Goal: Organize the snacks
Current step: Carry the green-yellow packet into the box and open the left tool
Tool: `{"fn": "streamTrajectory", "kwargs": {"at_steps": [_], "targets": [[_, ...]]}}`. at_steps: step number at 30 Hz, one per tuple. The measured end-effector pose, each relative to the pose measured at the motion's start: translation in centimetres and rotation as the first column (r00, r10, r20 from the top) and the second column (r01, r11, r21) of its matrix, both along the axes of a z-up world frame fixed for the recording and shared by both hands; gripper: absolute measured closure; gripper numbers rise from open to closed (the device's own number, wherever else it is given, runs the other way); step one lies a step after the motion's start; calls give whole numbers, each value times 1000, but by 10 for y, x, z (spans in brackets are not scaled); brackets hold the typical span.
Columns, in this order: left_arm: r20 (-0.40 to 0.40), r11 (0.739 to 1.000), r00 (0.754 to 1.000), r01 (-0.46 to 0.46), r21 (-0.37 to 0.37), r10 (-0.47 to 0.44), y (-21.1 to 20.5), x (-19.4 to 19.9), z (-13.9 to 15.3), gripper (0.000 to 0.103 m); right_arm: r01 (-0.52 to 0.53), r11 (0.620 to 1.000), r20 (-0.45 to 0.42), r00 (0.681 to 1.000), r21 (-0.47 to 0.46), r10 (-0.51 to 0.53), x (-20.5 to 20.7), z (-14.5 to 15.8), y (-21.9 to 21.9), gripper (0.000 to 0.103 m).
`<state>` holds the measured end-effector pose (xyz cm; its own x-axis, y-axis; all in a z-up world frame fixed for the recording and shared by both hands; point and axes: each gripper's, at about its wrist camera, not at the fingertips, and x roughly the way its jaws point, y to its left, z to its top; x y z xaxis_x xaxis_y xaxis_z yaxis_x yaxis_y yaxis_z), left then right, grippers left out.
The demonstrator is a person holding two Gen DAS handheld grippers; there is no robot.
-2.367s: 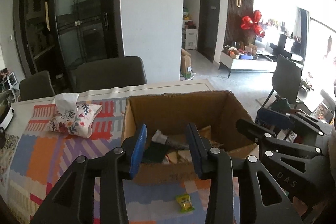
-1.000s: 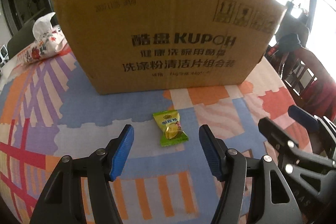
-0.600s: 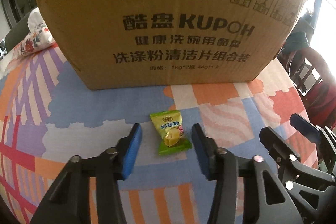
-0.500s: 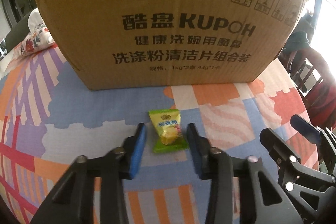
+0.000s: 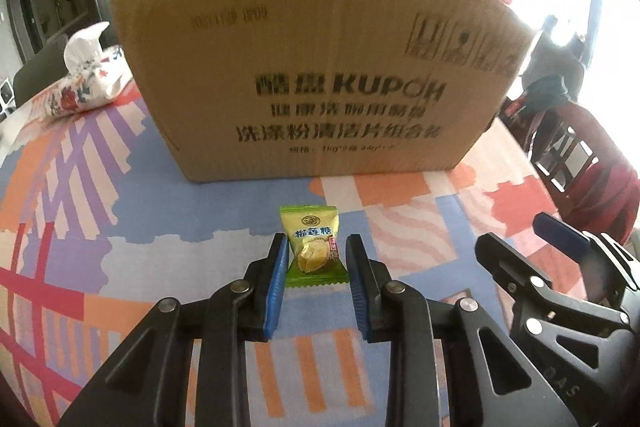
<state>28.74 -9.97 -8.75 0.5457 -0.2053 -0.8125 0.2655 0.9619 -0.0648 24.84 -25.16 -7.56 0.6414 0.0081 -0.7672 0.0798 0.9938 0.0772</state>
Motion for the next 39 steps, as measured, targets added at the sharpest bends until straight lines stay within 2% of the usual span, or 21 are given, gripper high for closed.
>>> {"fn": "streamTrajectory", "kwargs": {"at_steps": [7,11,23,33,39], "targets": [[60,1000,998,12,-27,-10,12,-18,29,74,-6,1000,41,999,9,5,-8,25,3,34],[91,999,996,15,-36,-12,5,-20,49,74,-18,1000,74,997,6,17,-14,44,7,33],[210,1000,977,27,-15,-23,9,-28,108,74,-23,1000,157,987,-9,24,-15,101,9,34],[268,1000,963,20,-6,-18,7,-1,148,74,-56,997,180,982,-44,63,14,137,7,34],[253,1000,967,16,7,-17,3,30,158,74,-71,996,144,987,-47,77,46,147,1,34]]}}
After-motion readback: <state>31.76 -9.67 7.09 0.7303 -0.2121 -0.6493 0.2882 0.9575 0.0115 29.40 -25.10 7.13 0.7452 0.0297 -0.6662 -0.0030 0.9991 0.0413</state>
